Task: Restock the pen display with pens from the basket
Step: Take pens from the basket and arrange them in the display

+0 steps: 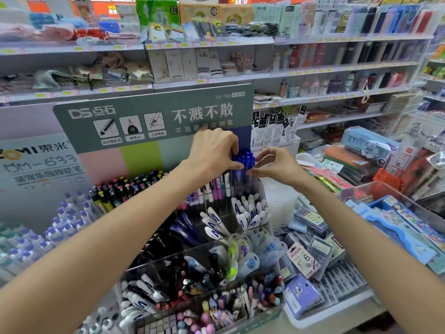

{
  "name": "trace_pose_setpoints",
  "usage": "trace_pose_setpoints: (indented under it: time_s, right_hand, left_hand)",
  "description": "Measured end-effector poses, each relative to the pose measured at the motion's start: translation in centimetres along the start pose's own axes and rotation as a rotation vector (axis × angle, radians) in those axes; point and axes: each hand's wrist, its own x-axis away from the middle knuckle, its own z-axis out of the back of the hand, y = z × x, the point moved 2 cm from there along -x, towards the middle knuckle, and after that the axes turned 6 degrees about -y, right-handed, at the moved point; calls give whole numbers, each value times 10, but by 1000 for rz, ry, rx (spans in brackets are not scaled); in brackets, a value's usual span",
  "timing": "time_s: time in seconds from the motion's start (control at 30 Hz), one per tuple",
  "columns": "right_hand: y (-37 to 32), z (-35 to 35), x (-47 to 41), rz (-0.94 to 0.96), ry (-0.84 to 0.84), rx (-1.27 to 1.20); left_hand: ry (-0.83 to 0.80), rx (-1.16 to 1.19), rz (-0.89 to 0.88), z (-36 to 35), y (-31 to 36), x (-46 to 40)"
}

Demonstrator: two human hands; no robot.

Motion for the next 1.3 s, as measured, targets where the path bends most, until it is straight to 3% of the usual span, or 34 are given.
trace_pose_setpoints:
  time_s: [0.23, 0.5, 0.9, 1.13, 1.3]
  right_hand:
    - [-2, 0, 1, 6, 5, 30]
    - [-2, 1, 1, 8, 10, 25]
    - [-7, 10, -2, 7, -2, 107]
    - [-12, 13, 0, -59, -306, 30]
    - [-10, 6, -5, -17, -230, -37]
  left_hand:
    - [-12, 11, 10, -2, 10, -3]
    - [-97, 260, 69, 9, 9, -6]
    - [-178, 72, 51, 6, 16, -11]
    - [-122, -6, -9, 5, 12, -9]
    - [-122, -35, -16, 5, 12, -10]
